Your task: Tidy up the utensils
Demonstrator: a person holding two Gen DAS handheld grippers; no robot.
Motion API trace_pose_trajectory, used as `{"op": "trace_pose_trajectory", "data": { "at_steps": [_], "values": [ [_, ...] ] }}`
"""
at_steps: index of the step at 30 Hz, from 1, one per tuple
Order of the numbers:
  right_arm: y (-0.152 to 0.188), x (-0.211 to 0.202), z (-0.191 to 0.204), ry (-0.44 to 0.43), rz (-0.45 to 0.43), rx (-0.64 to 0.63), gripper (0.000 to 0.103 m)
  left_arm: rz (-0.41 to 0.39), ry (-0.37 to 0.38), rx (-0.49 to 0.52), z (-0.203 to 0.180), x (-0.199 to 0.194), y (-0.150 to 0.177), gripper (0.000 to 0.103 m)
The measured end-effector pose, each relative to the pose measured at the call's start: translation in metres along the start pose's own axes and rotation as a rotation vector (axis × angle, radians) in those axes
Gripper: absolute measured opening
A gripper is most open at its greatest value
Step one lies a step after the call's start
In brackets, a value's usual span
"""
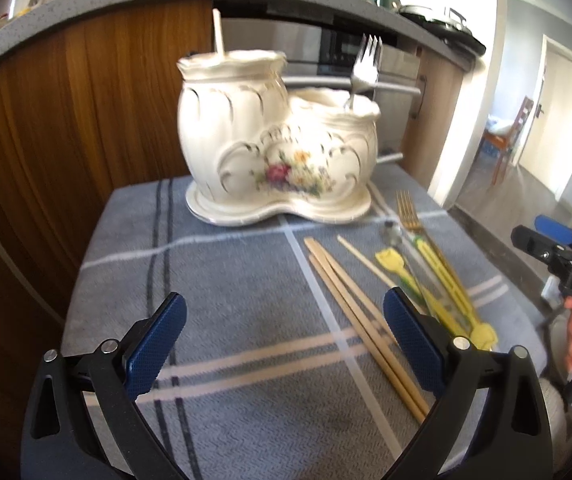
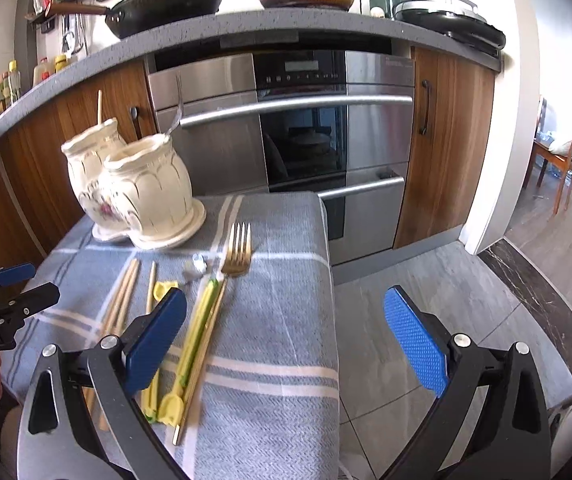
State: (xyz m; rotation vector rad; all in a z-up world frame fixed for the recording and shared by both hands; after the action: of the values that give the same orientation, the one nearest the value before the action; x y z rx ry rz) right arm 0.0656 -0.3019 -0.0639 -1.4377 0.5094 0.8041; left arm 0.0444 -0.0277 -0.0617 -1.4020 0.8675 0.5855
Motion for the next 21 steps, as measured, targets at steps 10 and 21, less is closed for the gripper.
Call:
{"op": "trace_pose_trajectory", "data": {
  "at_steps": [10, 21],
  "values": [
    [0.007, 0.009, 0.004, 0.014, 0.041, -0.033, 0.098, 0.119, -0.033, 0.055, -0.020, 0.023, 0.013, 0.096],
    [0.009, 0.008, 0.003, 0.007, 0.038, -0.023, 0.097, 0.193, -0.065, 0.034, -0.024, 0.041, 0.016, 0.088]
  ]
}}
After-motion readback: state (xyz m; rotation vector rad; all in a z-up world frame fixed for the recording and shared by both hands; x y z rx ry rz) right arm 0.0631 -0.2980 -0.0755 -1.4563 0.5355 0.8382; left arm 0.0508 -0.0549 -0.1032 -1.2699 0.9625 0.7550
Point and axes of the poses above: each gripper's, at about its wrist camera, not at the fingertips, and x roughly the way its jaws point, z to its left, y to its underside, the point moved 3 cm from there along x, roughly the way its jaws point, and after that the axes turned 12 degrees about z, right-handed, at the moved point
